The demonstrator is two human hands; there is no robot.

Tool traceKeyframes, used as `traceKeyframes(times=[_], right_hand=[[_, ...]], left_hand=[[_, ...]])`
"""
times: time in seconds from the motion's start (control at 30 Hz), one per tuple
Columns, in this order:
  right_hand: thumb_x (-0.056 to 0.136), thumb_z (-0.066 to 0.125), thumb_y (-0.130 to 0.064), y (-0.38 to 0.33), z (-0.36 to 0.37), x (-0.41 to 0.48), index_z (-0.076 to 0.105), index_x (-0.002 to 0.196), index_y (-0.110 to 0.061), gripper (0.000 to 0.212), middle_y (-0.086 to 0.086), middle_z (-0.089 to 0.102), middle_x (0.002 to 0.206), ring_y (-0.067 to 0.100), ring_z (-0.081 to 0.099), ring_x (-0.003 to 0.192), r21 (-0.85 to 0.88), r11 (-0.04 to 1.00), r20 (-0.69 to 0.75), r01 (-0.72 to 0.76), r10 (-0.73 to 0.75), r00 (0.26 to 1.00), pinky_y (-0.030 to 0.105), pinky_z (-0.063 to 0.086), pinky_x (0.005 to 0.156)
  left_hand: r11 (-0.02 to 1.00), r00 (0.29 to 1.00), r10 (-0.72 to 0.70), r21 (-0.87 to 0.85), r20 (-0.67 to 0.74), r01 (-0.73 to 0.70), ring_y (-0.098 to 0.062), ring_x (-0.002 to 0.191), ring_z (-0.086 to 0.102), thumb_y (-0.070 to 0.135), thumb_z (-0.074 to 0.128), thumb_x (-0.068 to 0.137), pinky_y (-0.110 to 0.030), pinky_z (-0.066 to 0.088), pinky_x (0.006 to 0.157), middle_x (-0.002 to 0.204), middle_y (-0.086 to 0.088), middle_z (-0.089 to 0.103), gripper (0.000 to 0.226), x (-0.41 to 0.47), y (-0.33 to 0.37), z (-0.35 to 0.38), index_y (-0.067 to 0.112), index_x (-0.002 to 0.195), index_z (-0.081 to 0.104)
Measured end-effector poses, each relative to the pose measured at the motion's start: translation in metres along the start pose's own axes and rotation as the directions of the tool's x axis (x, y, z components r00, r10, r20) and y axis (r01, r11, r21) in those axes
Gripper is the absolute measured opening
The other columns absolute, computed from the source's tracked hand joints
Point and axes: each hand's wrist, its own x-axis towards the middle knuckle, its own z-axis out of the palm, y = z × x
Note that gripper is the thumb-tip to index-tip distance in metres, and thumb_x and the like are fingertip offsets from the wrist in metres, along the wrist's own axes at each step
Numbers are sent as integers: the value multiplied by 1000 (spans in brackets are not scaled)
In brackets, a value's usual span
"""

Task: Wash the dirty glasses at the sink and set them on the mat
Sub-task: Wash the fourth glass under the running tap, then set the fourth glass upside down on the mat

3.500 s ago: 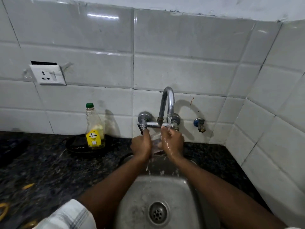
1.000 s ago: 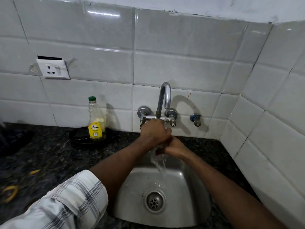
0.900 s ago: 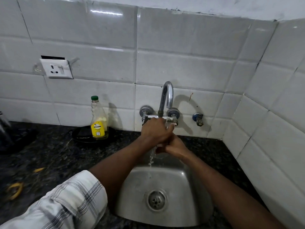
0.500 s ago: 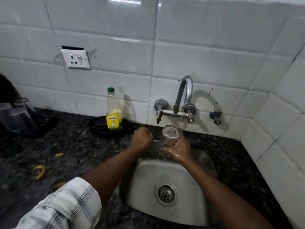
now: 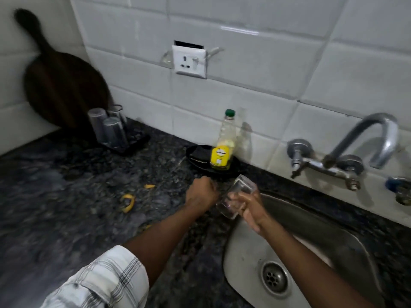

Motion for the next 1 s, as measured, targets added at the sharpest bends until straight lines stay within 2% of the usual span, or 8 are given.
traceKeyframes(times=[0.2, 0.33, 0.47, 0.53, 0.67, 0.73, 0.87, 1.0], right_hand=[[55, 81, -10, -6, 108, 60, 59, 114, -23, 65, 16, 70, 93, 21, 63, 74, -248, 959, 82, 140, -123, 989, 30, 53, 66], [64, 81, 14, -5, 177, 108, 53, 115, -11, 63, 6, 65, 79, 6, 62, 64, -356, 903, 140, 242, -205, 969, 23, 53, 65], [58, 89, 4, -9, 238, 155, 55, 120, -6, 72, 4, 67, 100, -3, 64, 78, -449, 846, 178, 289, -232, 956, 14, 52, 70], [54, 94, -9, -11, 268, 176, 56, 118, -15, 74, 2, 67, 109, 8, 65, 92, -521, 789, 217, 326, -247, 944, 18, 52, 78], [58, 92, -8, -19, 320, 215, 51, 108, -27, 67, -16, 62, 92, -4, 59, 80, -550, 729, 301, 408, -283, 911, 7, 45, 67], [57, 92, -12, -26, 341, 235, 52, 107, -30, 67, -14, 64, 93, 6, 62, 84, -567, 705, 307, 426, -299, 903, 17, 48, 71], [56, 90, -12, -34, 372, 273, 52, 114, -24, 70, -1, 67, 103, 18, 64, 92, -570, 676, 307, 467, -351, 884, 31, 54, 81], [63, 88, -9, -35, 389, 295, 43, 128, -19, 80, 4, 64, 111, 23, 64, 98, -588, 659, 372, 469, -295, 880, 20, 52, 76]], left_hand=[[996, 989, -94, -2, -111, 95, -34, 93, 67, 28, 52, 90, -36, 52, 71, 97, -13, 71, 25, 47, -75, -70, 12, 88, 71], [982, 960, -186, -15, -209, 187, -38, 101, 64, 30, 49, 92, -37, 51, 79, 108, -18, 68, 27, 73, -132, -109, 11, 97, 69], [965, 921, -248, 10, -302, 263, -37, 107, 63, 35, 49, 94, -40, 51, 86, 116, -18, 66, 34, 100, -189, -144, 11, 109, 67], [943, 913, -275, 99, -302, 317, -34, 126, 52, 43, 53, 92, -38, 44, 102, 137, -18, 56, 54, 121, -219, -161, 8, 132, 57], [898, 940, -325, 280, -104, 341, -29, 151, 14, 78, 64, 71, -38, 17, 121, 164, -14, 13, 125, 147, -260, -182, 6, 157, 9], [884, 935, -348, 308, -69, 351, -28, 147, 27, 82, 69, 61, -40, 31, 116, 160, -13, 25, 127, 156, -262, -187, 7, 154, 24], [861, 946, -322, 410, -22, 303, -27, 118, 59, 78, 79, 52, -37, 51, 90, 126, -8, 62, 95, 174, -253, -203, 14, 120, 61], [857, 947, -320, 418, -26, 301, -26, 111, 64, 70, 85, 51, -35, 53, 84, 117, -7, 66, 88, 185, -249, -205, 14, 115, 64]])
